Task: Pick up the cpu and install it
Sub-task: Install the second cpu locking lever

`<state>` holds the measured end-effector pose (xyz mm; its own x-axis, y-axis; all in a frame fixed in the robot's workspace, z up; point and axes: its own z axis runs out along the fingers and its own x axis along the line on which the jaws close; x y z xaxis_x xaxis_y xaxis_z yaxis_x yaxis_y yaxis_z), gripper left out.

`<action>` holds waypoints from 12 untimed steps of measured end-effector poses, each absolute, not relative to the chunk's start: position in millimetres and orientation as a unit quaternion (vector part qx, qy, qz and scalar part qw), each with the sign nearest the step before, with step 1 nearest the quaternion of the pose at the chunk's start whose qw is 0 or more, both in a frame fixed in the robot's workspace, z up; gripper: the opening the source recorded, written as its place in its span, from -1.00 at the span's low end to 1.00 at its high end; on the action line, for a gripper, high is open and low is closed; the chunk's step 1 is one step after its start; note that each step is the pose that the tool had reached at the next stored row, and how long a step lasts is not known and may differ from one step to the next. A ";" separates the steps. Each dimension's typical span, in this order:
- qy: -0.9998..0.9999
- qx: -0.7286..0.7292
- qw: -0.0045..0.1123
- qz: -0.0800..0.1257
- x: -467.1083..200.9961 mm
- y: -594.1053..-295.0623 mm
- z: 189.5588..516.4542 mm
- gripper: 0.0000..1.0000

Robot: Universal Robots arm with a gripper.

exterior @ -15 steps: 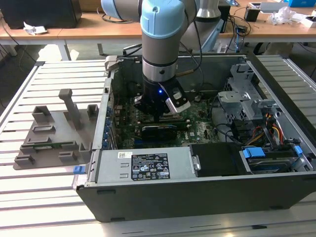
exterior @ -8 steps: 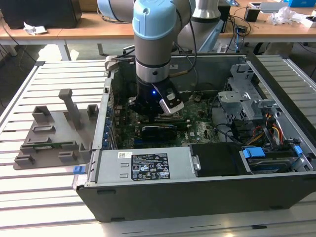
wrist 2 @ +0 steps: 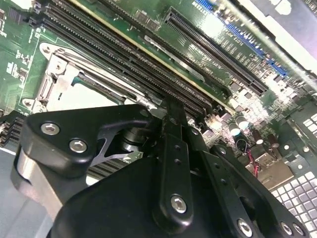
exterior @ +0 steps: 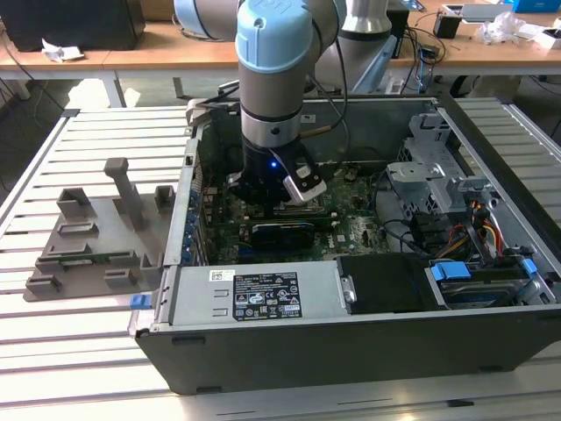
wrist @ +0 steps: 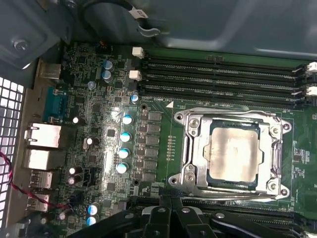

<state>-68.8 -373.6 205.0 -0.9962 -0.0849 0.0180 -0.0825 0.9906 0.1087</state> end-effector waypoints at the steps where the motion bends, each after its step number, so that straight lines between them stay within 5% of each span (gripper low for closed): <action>1: -0.998 0.043 0.011 -0.055 -68.8 -373.2 204.8 -0.79; 12: -0.996 0.055 0.011 -0.071 -68.8 -369.6 202.8 -0.79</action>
<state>-68.8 -369.6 202.8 -0.9937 -0.1112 0.0143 -0.1080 0.9838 0.1429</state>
